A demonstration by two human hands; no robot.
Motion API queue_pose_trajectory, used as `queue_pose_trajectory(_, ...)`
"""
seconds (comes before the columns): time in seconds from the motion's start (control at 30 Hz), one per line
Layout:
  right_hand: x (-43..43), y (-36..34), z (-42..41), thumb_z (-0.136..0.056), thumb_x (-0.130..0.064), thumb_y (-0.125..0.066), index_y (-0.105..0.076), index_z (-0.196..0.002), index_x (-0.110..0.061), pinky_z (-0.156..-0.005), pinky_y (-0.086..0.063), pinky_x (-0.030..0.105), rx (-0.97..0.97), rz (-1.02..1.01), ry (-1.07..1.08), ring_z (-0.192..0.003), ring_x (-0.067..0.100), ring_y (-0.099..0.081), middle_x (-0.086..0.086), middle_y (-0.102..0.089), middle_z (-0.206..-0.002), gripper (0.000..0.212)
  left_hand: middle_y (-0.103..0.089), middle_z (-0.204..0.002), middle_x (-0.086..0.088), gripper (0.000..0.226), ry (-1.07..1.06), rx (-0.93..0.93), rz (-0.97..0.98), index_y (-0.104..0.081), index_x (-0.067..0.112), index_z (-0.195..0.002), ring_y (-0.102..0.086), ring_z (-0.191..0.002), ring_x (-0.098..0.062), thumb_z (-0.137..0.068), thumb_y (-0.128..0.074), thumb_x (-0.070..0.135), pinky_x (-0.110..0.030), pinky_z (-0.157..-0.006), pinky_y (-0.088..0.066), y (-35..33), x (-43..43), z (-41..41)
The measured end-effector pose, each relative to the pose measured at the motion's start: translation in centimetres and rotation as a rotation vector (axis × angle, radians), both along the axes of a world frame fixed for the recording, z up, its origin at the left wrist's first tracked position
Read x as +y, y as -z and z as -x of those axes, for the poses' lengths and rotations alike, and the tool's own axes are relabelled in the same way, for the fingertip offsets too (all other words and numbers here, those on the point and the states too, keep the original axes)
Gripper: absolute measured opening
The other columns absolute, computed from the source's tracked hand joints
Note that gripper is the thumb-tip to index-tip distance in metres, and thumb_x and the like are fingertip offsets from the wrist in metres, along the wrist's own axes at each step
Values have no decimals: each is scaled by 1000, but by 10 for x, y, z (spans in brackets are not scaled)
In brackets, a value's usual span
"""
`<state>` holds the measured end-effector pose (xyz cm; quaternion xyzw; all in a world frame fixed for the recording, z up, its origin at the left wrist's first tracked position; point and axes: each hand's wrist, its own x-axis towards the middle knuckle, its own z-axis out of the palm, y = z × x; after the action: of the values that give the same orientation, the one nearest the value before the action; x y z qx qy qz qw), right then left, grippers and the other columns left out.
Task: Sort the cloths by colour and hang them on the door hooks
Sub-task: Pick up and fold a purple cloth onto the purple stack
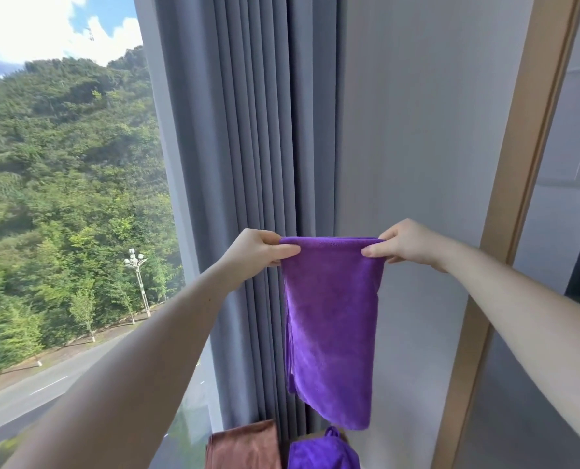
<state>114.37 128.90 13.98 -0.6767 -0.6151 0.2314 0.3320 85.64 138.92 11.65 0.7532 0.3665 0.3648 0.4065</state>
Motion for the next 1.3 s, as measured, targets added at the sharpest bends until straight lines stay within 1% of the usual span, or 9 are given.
queue_pose_trajectory(0.2, -8, -2, -2, -81, -31, -85, -82, -89, -13, -103, -54, 33, 174, -143, 28, -99, 16, -75, 0, -80, -93, 20, -79, -103, -8, 23, 70, -331, 218, -76, 5, -100, -76, -97, -21, -97, -70, 27, -31, -92, -59, -11, -9, -8)
queue_pose_trajectory(0.3, -9, -4, 1, -82, -30, -84, -82, -87, -13, -102, -53, 30, 219, -210, 39, -99, 14, -74, 0, -80, -92, 18, -78, -103, -10, 26, 30, -393, 210, -75, 0, -101, -75, -94, -21, -97, -70, 26, -33, -90, -59, -14, -9, -16)
queue_pose_trajectory(0.5, -10, -12, 8, -83, -26, -84, -77, -78, -13, -65, -45, 14, 143, -386, 114, -64, 0, -60, -9, -71, -70, 16, -57, -74, -3, 25, -99, -428, 134, -62, 9, -77, -57, -75, -20, -92, -71, 28, -40, -79, -53, -13, -7, -31)
queue_pose_trajectory(0.67, -12, -14, 13, -79, -18, -87, -73, -80, -18, -61, -43, 12, 101, -458, 145, -61, 1, -56, -6, -67, -70, 14, -64, -78, -5, 24, -109, -468, 115, -69, 8, -80, -60, -75, -19, -86, -77, 30, -39, -75, -53, -14, -10, -36)
queue_pose_trajectory(0.8, -16, -8, 10, -78, -16, -88, -67, -110, -25, -73, -48, 16, 221, -468, 145, -77, 10, -65, 4, -73, -88, 40, -66, -82, -4, 14, -116, -457, 98, -69, 8, -85, -62, -79, -18, -91, -76, 19, -41, -80, -56, -14, -10, -35)
queue_pose_trajectory(0.9, -16, -4, 8, -80, -16, -87, -64, -126, -25, -80, -49, 11, 336, -453, 165, -87, 6, -67, 2, -73, -99, 52, -66, -84, -6, 13, -114, -472, 112, -67, 9, -86, -63, -78, -19, -89, -77, 16, -39, -79, -56, -16, -12, -34)
queue_pose_trajectory(1.03, -10, 7, 10, -84, -17, -82, -73, -114, -18, -87, -54, 27, 649, -470, 186, -91, 12, -70, 2, -74, -104, 31, -66, -82, -6, 17, -72, -528, 141, -64, 13, -79, -63, -78, -21, -88, -78, 12, -38, -78, -56, -21, -16, -35)
queue_pose_trajectory(1.13, -8, 21, 19, -87, -18, -79, -75, -103, -14, -92, -57, 36, 710, -335, 125, -96, 19, -72, 6, -78, -106, 18, -67, -80, -5, 17, -71, -529, 123, -63, 12, -81, -64, -72, -17, -89, -77, 11, -32, -70, -57, -24, -20, -37)
queue_pose_trajectory(1.3, -4, 17, 26, -87, -26, -80, -77, -99, -14, -89, -56, 42, 747, -425, 203, -90, 21, -73, 5, -79, -99, 18, -73, -90, -5, 20, -79, -459, 34, -68, 18, -113, -70, -80, -17, -94, -72, 13, -35, -78, -62, -25, -17, -29)
